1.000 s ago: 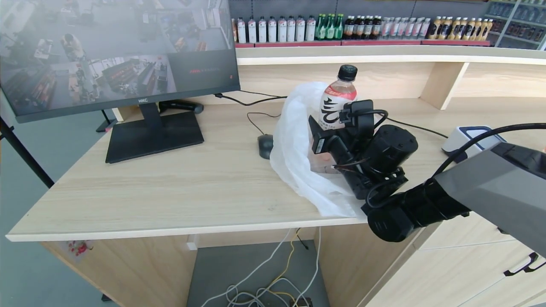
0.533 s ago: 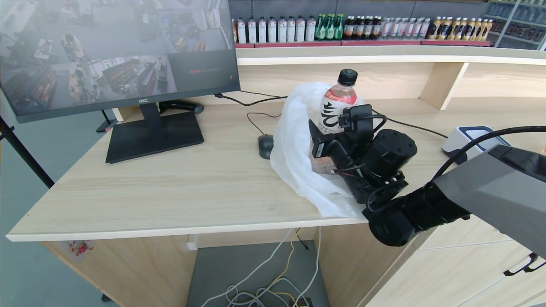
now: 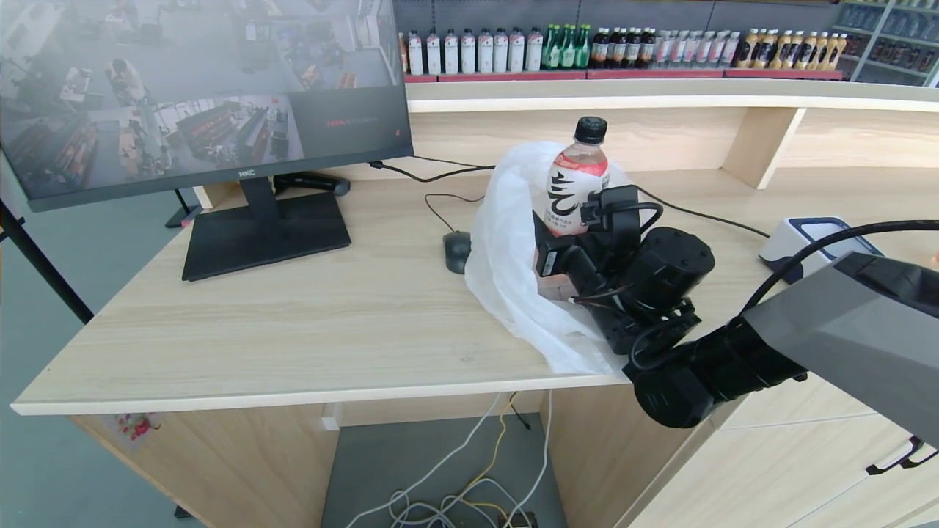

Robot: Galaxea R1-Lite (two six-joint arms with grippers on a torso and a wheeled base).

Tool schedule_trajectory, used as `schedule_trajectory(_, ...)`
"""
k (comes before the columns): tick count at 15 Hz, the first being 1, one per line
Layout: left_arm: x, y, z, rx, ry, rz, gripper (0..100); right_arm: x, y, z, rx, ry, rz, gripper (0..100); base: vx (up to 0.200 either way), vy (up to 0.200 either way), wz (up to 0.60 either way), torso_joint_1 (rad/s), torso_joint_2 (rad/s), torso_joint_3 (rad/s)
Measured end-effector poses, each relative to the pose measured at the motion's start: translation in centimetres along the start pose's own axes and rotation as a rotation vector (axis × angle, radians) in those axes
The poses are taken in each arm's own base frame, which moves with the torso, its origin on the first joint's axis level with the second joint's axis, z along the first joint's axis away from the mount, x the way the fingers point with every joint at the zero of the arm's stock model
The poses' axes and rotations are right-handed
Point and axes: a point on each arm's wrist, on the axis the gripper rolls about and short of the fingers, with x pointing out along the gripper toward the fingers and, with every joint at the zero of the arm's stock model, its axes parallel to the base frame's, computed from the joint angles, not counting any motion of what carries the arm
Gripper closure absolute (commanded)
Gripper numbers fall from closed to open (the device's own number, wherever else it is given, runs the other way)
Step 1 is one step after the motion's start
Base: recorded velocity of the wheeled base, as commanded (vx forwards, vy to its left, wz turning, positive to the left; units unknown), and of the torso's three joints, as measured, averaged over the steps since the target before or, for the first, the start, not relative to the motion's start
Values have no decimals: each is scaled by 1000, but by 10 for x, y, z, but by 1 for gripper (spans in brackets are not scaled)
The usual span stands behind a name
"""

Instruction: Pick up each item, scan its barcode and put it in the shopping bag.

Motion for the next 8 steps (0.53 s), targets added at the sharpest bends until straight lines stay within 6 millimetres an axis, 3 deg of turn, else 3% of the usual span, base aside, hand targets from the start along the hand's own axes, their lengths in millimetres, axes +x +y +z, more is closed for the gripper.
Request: schedule_trajectory(8, 0, 0, 0, 2, 0, 0, 0, 0, 3, -3, 15, 6, 5, 100, 0, 0, 0, 0, 0, 0)
